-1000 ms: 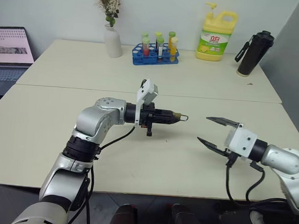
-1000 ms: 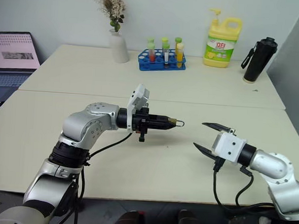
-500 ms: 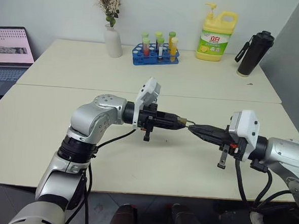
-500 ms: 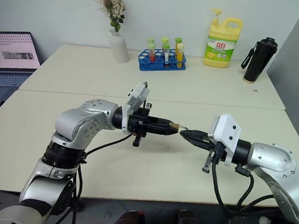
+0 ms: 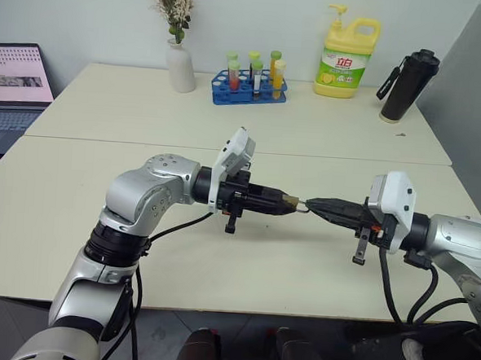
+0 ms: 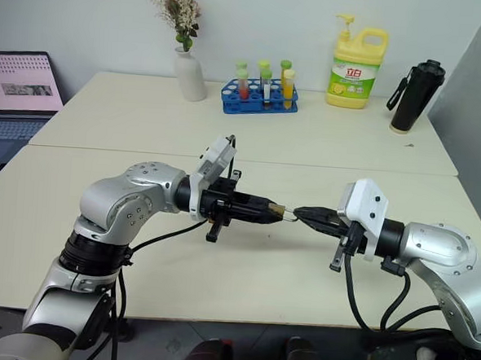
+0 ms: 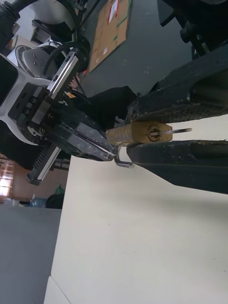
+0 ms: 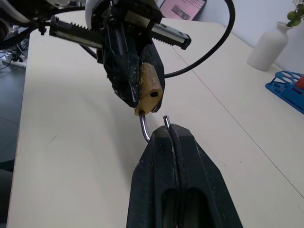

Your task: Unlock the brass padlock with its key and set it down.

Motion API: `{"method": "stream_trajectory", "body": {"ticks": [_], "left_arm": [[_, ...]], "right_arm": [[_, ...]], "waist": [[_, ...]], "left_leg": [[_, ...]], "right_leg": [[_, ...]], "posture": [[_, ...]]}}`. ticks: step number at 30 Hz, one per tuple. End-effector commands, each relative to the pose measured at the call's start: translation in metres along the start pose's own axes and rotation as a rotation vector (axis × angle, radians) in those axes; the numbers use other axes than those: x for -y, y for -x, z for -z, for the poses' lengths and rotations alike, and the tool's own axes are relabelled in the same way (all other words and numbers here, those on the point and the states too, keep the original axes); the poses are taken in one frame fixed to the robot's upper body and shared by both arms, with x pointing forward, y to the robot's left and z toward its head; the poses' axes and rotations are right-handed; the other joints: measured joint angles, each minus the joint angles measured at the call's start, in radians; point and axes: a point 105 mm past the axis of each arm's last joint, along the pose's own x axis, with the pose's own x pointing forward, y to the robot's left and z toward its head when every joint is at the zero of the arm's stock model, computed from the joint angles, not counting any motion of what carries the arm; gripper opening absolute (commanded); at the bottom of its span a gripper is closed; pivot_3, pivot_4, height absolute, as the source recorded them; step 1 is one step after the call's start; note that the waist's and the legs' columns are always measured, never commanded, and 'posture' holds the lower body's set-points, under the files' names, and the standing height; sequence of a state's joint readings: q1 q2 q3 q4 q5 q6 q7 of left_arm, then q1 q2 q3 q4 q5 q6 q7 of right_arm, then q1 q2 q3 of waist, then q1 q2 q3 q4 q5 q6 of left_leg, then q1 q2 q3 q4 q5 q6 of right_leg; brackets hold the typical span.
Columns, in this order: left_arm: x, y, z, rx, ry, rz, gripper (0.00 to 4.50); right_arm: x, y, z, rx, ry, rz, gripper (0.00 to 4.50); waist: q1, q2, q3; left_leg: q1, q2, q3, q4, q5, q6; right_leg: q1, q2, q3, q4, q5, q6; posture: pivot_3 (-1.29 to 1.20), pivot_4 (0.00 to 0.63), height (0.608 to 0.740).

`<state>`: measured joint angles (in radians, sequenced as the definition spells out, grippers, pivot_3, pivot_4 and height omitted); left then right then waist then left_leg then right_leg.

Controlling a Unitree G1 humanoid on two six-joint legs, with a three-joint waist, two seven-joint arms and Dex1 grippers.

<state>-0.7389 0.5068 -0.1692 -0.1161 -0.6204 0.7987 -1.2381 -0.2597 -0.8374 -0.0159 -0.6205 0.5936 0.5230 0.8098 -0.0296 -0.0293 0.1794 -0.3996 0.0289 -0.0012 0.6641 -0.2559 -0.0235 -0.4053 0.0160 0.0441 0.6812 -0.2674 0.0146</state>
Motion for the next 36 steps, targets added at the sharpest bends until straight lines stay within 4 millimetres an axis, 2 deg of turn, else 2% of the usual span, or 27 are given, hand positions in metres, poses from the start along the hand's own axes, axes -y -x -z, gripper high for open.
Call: {"method": "stream_trajectory", "body": {"ticks": [1,9,16,20,23,25,27,28,31,34,36], "left_arm": [[0.01,-0.001,-0.007,0.008,-0.044,0.045,0.18],[0.012,0.001,-0.006,0.009,-0.032,0.056,0.18],[0.009,0.001,-0.004,0.017,-0.012,0.03,0.18],[0.005,0.002,0.008,0.025,0.109,-0.008,0.18],[0.005,0.002,0.024,0.02,0.22,-0.035,0.18],[0.005,-0.001,0.035,0.016,0.283,-0.058,0.18],[0.001,-0.005,0.048,0.021,0.355,-0.097,0.18],[0.001,-0.006,0.051,0.023,0.371,-0.107,0.18],[-0.004,-0.01,0.064,0.013,0.417,-0.152,0.18],[-0.007,-0.014,0.077,-0.001,0.464,-0.187,0.18],[-0.008,-0.017,0.09,-0.028,0.484,-0.217,0.18]], "right_arm": [[-0.004,-0.001,-0.004,0.022,0.052,-0.037,0.0],[-0.012,-0.003,0.008,0.004,0.046,-0.106,0.0],[-0.009,-0.003,0.012,-0.022,0.063,-0.095,0.0],[-0.009,0.005,0.025,-0.095,0.049,-0.082,0.0],[-0.02,0.011,0.033,-0.135,0.011,-0.103,0.52],[-0.031,0.012,0.034,-0.134,-0.045,-0.136,1.17],[-0.04,0.011,0.036,-0.131,-0.089,-0.148,2.0],[-0.042,0.01,0.036,-0.13,-0.098,-0.149,2.15],[-0.042,0.007,0.039,-0.143,-0.096,-0.13,3.34],[-0.039,0.004,0.042,-0.157,-0.079,-0.109,4.28],[-0.037,0.001,0.045,-0.175,-0.04,-0.103,4.5]], "waist": [[0.0,0.0,0.0],[0.0,0.0,0.0],[0.0,0.0,0.0],[0.0,0.0,0.0],[0.001,0.0,0.0],[0.0,0.0,0.0],[0.0,0.0,0.0],[0.001,0.0,0.0],[0.0,0.0,0.0],[0.001,0.0,0.0],[-0.001,0.0,0.0]], "left_leg": [[0.0,0.0,0.0,0.0,0.0,0.0],[0.0,0.0,0.0,0.0,0.0,0.0],[0.0,0.0,0.0,0.0,0.0,0.0],[0.0,0.0,0.0,0.0,0.0,0.0],[0.0,0.0,0.0,0.0,0.0,0.0],[0.0,0.0,0.0,0.0,0.0,0.0],[0.0,0.0,-0.001,0.0,0.0,0.0],[0.0,0.0,-0.001,0.0,0.0,0.0],[0.0,0.0,-0.001,0.0,0.0,0.0],[0.0,0.0,-0.001,0.0,0.0,0.0],[0.0,0.0,0.0,0.0,0.0,0.0]], "right_leg": [[0.0,0.0,0.0,0.0,0.0,0.0],[0.0,0.0,0.0,0.0,0.0,0.0],[0.0,0.0,0.0,0.0,0.0,0.0],[0.0,0.0,0.0,0.0,0.0,0.0],[0.0,0.0,0.0,0.0,0.0,0.0],[0.0,0.0,0.0,0.0,0.0,0.0],[0.0,0.0,0.0,0.0,0.0,0.0],[0.0,0.0,0.0,0.0,0.0,0.0],[0.0,0.0,0.0,0.0,0.0,0.0],[0.0,0.0,0.0,0.0,0.0,0.0],[0.0,0.0,0.0,0.0,0.0,0.0]], "posture": [[0.0,0.15,0.74],[0.0,0.15,0.74],[0.0,0.15,0.74],[0.0,0.15,0.74],[0.0,0.15,0.74],[0.0,0.15,0.74],[0.0,0.15,0.74],[0.0,0.15,0.74],[0.0,0.15,0.74],[0.0,0.15,0.74],[0.0,0.15,0.74]]}}
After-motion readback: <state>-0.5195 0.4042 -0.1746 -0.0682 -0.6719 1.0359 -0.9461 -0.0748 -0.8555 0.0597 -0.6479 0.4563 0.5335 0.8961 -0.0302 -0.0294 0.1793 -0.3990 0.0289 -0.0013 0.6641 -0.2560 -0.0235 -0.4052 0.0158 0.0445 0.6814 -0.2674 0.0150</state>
